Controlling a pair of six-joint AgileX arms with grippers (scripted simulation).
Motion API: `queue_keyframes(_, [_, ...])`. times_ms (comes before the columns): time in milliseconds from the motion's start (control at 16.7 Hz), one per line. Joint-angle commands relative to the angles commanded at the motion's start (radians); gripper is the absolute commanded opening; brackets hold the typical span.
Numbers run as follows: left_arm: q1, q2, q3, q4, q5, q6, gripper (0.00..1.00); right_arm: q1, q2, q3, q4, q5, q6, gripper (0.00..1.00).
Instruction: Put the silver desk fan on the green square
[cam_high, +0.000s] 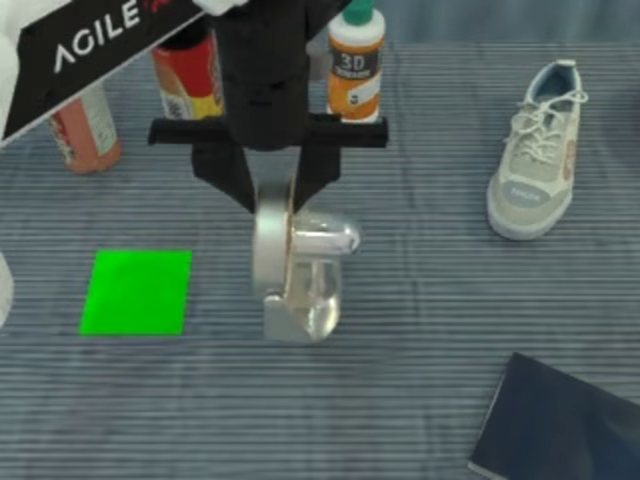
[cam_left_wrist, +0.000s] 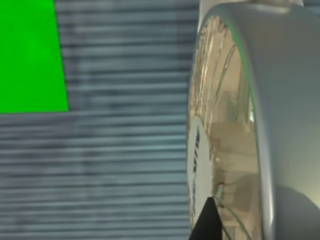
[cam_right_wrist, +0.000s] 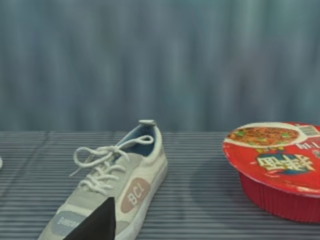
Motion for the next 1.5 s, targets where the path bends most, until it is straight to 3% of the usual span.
queue_keyframes(420, [-0.001,0.0,0.043,-0.043,0.0,0.001,0.0,0.0,0.0,0.0,0.0,0.0,0.0,1.0])
queue_keyframes(660, [0.036,-0.023,-0.001,-0.035,0.0,-0.108,0.0,0.0,0.0,0.0,0.0,0.0,0.0,1.0])
queue_keyframes(840, [0.094,-0.063,-0.062,-0.017,0.001,-0.299,0.0,0.0,0.0,0.0,0.0,0.0,0.0,1.0])
queue_keyframes(1320, [0.297,-0.236,-0.287,0.073,0.005,-0.987,0.0,0.0,0.0,0.0,0.0,0.0,0.0,1.0])
queue_keyframes(1500, [0.357,-0.288,-0.365,0.099,0.005,-1.158,0.0,0.0,0.0,0.0,0.0,0.0,0.0,1.0])
